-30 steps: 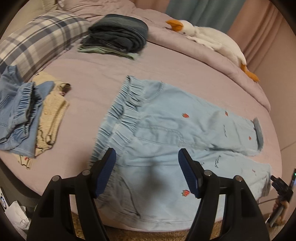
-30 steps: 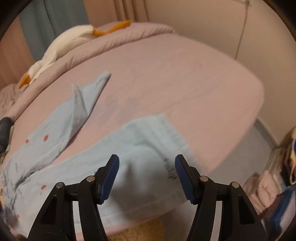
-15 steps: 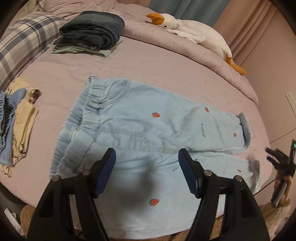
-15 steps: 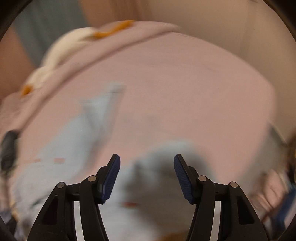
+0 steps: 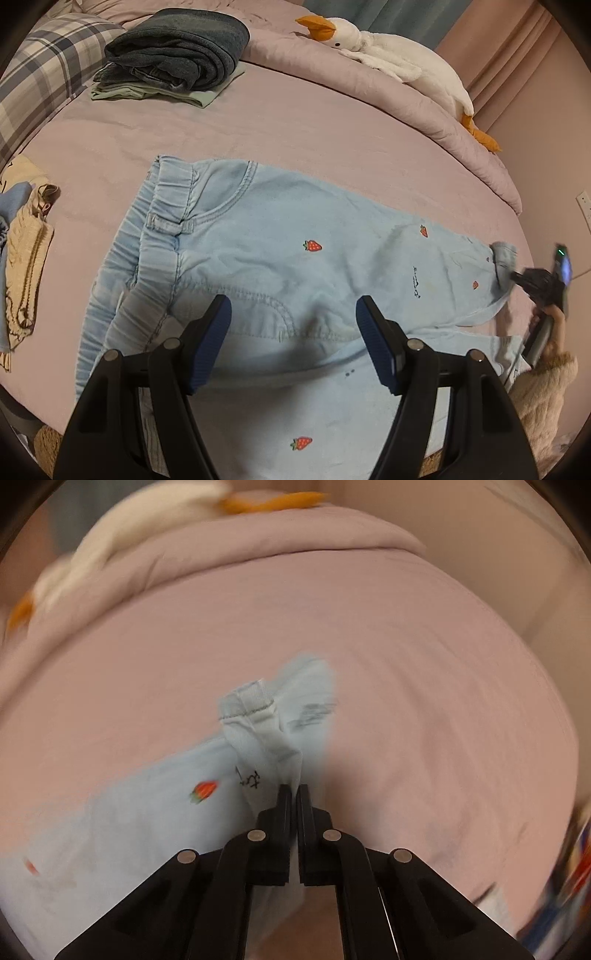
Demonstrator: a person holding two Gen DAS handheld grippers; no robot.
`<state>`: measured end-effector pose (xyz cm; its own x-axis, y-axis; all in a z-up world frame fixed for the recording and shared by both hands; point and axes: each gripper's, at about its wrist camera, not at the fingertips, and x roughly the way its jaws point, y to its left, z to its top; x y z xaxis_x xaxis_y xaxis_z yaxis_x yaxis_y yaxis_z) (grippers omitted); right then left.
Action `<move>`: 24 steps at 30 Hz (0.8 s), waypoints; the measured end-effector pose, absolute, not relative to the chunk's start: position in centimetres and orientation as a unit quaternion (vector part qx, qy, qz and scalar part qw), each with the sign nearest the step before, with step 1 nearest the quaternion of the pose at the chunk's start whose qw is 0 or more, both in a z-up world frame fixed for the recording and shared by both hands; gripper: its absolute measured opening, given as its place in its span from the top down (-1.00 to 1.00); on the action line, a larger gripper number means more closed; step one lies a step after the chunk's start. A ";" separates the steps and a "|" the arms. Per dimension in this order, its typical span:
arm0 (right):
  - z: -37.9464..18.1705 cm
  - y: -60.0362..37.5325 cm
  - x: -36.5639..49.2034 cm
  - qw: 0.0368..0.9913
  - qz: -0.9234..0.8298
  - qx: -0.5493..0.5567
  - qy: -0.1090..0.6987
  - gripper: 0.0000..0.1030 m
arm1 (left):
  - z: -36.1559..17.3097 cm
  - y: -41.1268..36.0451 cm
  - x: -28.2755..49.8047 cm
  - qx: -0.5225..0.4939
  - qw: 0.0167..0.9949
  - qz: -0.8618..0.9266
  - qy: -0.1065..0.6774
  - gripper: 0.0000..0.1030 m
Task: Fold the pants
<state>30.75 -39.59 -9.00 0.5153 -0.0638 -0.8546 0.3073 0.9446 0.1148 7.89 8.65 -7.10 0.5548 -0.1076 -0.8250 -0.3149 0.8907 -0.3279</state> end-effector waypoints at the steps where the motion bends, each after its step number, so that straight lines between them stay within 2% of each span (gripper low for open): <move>1: -8.4 -40.8 29.8 0.865 -0.112 0.140 0.468 0.98 | -7.1 8.7 8.2 -0.226 0.852 0.062 0.469 -0.36; 4: -8.3 -44.1 27.5 0.858 -0.118 0.192 0.462 0.98 | -7.1 8.7 9.4 -0.229 0.851 0.059 0.468 -0.36; 9: -11.6 -46.7 25.2 0.815 -0.151 0.247 0.502 0.93 | -7.2 8.5 10.9 -0.233 0.848 0.061 0.472 -0.36; 14: -10.8 -47.6 22.9 0.807 -0.239 0.215 0.495 0.83 | -6.7 8.4 11.2 -0.227 0.852 0.064 0.468 -0.36; 15: -10.5 -47.8 22.5 0.806 -0.242 0.221 0.493 0.73 | -6.6 8.3 11.2 -0.226 0.852 0.064 0.468 -0.36; 17: -9.6 -48.1 21.6 0.811 -0.224 0.231 0.488 0.37 | -6.5 8.4 11.4 -0.222 0.853 0.068 0.468 -0.36; 19: -7.9 -47.3 21.6 0.824 -0.198 0.231 0.477 -0.13 | -6.3 8.4 11.6 -0.222 0.853 0.071 0.468 -0.36; 20: -7.2 -46.7 21.5 0.830 -0.187 0.231 0.472 -0.20 | -6.2 8.4 11.7 -0.222 0.852 0.072 0.468 -0.40; 23: -4.2 -44.9 21.4 0.845 -0.137 0.239 0.458 -0.27 | -5.3 8.4 12.3 -0.220 0.857 0.080 0.459 -0.74; 24: -3.4 -44.4 21.3 0.850 -0.118 0.242 0.453 -0.32 | -5.0 8.4 12.3 -0.217 0.860 0.081 0.455 -0.76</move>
<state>21.27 -44.36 -3.35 0.5608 0.0182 -0.8278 0.4199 0.8554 0.3033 12.35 8.41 -5.04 0.5734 -0.0571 -0.8173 -0.3373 0.8926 -0.2991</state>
